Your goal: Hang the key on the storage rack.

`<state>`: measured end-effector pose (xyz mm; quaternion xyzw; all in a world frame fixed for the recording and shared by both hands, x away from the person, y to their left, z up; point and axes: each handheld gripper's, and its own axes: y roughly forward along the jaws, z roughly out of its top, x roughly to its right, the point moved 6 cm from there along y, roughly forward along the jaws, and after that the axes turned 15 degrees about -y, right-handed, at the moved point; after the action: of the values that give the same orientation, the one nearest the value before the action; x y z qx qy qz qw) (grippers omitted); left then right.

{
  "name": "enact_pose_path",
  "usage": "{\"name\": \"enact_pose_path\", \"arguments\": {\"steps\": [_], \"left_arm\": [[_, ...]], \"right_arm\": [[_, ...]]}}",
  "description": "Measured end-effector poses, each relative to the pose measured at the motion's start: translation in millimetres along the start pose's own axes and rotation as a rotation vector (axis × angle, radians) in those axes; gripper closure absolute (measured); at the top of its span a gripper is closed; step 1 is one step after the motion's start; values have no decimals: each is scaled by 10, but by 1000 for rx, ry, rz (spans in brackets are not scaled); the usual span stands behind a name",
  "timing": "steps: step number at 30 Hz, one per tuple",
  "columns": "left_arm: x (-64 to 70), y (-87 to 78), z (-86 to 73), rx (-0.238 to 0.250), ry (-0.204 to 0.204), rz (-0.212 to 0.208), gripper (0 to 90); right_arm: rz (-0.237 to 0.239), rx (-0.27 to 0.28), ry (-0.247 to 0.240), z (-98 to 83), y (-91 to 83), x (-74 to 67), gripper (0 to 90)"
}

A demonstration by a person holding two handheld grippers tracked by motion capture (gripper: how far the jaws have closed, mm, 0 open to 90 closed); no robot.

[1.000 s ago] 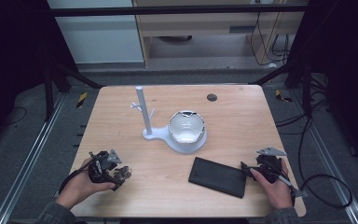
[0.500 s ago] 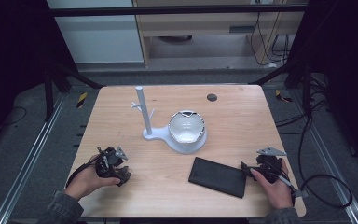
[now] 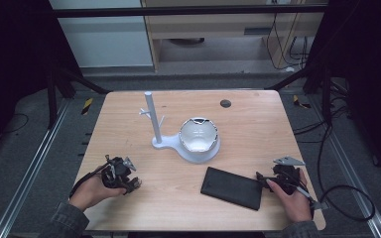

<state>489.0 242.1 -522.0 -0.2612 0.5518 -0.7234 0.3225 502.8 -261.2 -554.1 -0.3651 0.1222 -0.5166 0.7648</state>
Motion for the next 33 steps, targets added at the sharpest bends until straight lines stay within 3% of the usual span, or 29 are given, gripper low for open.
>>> {"name": "enact_pose_path", "arguments": {"steps": [6,10,18,28,33], "left_arm": [[35,0,0,-19,-1,-31,812],[38,-8,-1,-27,-9,-43,829],[64,-59,-28,-29,-17,-17,833],[1,-152,-62,29,-58,-18,837],[15,-265,-38,46,-35,-13,840]], "right_arm": [[0,0,-1,0,0,0,27],[0,-1,3,0,-1,-2,27],[2,-1,5,1,-2,-4,27],[1,0,2,0,0,-3,27],[2,0,3,0,0,-3,27]]}}
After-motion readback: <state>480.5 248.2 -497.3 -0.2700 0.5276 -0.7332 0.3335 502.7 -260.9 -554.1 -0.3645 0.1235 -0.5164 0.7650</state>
